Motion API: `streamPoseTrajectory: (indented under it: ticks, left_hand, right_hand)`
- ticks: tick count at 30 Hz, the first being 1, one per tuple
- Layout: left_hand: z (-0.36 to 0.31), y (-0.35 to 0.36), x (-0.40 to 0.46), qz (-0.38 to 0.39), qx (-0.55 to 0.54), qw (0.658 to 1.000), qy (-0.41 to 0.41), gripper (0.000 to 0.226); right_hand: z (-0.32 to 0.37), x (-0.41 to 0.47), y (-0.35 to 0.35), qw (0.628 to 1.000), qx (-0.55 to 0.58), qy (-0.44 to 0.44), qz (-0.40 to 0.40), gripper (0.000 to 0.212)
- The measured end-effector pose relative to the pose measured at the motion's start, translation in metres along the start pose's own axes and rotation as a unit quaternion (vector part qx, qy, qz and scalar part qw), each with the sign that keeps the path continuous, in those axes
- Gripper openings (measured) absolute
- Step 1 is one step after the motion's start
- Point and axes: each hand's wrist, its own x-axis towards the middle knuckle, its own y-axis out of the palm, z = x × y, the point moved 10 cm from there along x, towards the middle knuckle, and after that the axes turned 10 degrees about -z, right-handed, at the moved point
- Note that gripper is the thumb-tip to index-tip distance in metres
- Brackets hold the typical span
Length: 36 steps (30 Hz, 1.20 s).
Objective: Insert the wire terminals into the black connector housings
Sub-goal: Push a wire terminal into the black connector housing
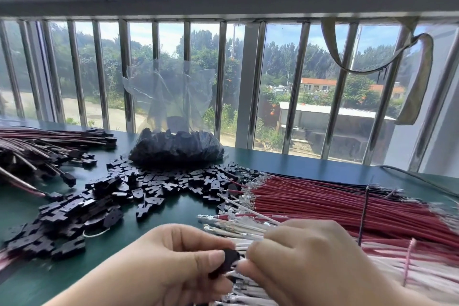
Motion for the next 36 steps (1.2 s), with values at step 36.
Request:
streamPoseTrajectory:
  ticks: [36]
  left_hand:
    - [-0.009,-0.027,-0.004,-0.086,0.182,0.979,0.036,0.074]
  right_hand:
    - [-0.072,-0.023,0.045,0.932,0.184,0.17,0.26,0.008]
